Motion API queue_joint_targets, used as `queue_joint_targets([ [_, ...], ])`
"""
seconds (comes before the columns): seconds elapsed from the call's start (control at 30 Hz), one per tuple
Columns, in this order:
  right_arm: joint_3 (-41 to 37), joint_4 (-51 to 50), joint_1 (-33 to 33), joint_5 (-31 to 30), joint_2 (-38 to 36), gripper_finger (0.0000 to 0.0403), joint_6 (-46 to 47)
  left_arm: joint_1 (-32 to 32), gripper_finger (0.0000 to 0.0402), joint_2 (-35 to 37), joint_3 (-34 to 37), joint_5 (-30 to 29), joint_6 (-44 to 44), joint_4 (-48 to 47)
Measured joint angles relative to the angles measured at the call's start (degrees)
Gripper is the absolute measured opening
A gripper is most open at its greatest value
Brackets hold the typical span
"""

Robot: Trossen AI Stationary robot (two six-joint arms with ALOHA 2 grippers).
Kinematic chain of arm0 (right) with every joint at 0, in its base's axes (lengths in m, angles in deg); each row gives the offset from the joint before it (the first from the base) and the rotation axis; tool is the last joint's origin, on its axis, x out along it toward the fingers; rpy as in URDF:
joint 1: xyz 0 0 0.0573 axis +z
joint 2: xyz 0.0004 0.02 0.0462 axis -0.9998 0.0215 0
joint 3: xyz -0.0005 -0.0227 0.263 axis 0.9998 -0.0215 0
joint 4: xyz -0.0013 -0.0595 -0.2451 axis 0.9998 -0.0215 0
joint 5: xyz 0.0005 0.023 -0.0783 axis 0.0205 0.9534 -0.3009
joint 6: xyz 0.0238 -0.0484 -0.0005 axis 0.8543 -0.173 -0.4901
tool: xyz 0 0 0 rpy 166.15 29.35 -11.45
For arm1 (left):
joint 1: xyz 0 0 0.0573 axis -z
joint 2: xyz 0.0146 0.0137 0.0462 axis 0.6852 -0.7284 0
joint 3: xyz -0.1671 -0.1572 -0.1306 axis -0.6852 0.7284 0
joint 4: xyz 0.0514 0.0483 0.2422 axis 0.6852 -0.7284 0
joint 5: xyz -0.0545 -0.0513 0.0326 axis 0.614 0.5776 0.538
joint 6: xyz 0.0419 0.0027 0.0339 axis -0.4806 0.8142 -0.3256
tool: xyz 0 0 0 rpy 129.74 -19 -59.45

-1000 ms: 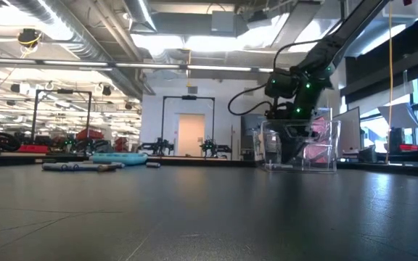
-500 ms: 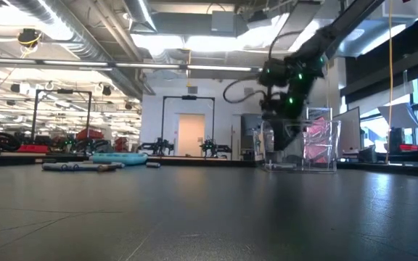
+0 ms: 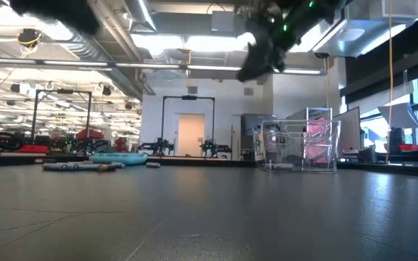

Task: Sort batteries
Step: Put the black battery into the bottom transparent bin

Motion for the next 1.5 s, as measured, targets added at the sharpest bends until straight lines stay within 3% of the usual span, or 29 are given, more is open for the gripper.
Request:
queue_joint_targets([
  [0.1, -4.0, 8.4, 10.1, -1.2, 0.7, 0.0115, 1.0, -8.2, 0.013, 0.0, 2.0, 8.1, 0.5, -4.7],
  [0.23, -10.7, 17.7, 23.0, -10.5, 2.4, 0.0115, 4.4, -16.8, 0.0142, 0.0, 6.5, 17.7, -5.3, -1.7],
  [0.4, -15.5, 21.1, 36.6, -23.2, 2.4, 0.0114, 11.7, -24.0, 0.0188, 0.0, 11.4, 23.3, -14.4, 8.8],
  [0.57, -16.9, 20.8, 45.3, -32.5, 2.4, 0.0114, 15.5, -31.1, 0.0224, 0.0, 16.0, 30.6, -21.9, 24.3],
  [0.73, -16.9, 21.2, 48.8, -35.8, 2.4, 0.0114, 15.9, -36.0, 0.0217, -1.3, 19.5, 35.8, -25.9, 32.9],
  [1.33, -16.9, 22.0, 48.7, -36.4, 2.4, 0.0114, 17.1, -40.9, 0.0138, -10.4, 19.6, 38.3, -29.4, 35.7],
  [1.5, -16.9, 22.0, 48.7, -36.4, 2.4, 0.0114, 17.1, -40.9, 0.0088, -10.2, 19.7, 38.9, -31.1, 36.9],
])
